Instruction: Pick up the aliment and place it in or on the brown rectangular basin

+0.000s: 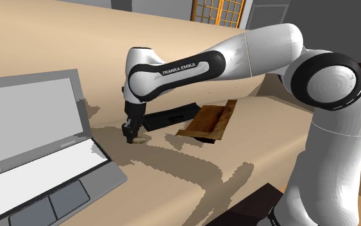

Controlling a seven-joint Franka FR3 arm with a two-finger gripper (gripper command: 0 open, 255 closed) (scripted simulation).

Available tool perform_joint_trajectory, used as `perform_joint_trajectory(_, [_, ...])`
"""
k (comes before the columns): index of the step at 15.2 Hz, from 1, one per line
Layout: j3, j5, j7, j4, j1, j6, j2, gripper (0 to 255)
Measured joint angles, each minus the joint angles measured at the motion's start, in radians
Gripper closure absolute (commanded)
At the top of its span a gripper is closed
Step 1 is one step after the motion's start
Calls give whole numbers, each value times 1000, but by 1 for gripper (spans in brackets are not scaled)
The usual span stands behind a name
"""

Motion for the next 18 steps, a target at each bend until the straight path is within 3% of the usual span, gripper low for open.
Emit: perform_joint_trajectory(18, [4,-1,22,165,3,-203,-31,255])
